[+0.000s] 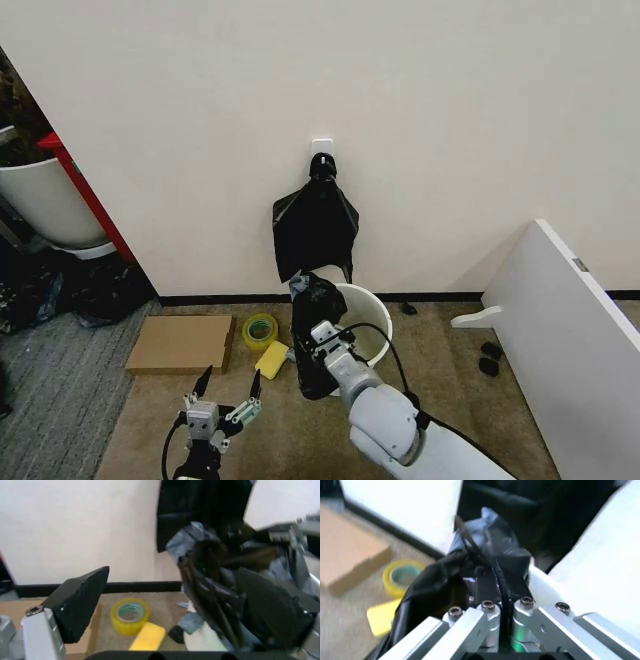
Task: Place the garbage bag over the trash bin.
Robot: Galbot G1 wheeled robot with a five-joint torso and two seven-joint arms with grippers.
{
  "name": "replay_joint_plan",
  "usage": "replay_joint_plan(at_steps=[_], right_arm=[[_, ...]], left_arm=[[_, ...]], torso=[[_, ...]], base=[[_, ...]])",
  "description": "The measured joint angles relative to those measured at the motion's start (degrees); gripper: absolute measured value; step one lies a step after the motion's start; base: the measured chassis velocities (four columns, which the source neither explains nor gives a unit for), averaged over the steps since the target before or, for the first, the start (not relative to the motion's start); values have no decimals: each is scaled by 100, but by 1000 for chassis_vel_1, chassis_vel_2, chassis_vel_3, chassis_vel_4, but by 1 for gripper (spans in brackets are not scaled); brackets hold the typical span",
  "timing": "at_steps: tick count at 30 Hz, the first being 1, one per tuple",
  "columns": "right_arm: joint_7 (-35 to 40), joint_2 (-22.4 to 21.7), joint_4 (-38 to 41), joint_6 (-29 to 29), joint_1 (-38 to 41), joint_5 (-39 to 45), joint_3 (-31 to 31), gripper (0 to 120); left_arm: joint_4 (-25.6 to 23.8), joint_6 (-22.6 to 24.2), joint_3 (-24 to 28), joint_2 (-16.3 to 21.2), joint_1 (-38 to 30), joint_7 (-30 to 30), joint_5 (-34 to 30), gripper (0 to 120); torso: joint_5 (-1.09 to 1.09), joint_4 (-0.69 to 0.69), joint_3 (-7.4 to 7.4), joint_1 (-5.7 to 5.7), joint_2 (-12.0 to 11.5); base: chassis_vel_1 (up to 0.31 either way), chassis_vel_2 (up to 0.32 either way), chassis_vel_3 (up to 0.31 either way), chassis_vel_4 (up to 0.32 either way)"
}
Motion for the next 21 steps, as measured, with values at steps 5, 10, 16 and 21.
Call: replay_joint_plan(at_steps=[5, 10, 16, 21], right_arm=[[261, 34, 79, 287, -105, 423, 222, 0], [440, -28, 179, 529, -295, 647, 432, 0], [438, -81, 134, 626, -318, 599, 369, 0], [424, -114, 62, 643, -232, 624, 289, 0]], left_arm=[[1, 275, 185, 220, -293, 40, -99, 100], [99, 855, 350, 543, -1015, -37, -607, 100], [188, 1484, 489, 705, -1891, -301, -1178, 100], [383, 1826, 594, 801, -2398, -469, -1456, 99]], torso=[[0, 0, 0, 0, 0], [-1, 0, 0, 0, 0], [-1, 0, 0, 0, 0], [-1, -3, 0, 0, 0]], base=[[0, 0, 0, 0], [0, 0, 0, 0], [0, 0, 0, 0], [0, 0, 0, 0]])
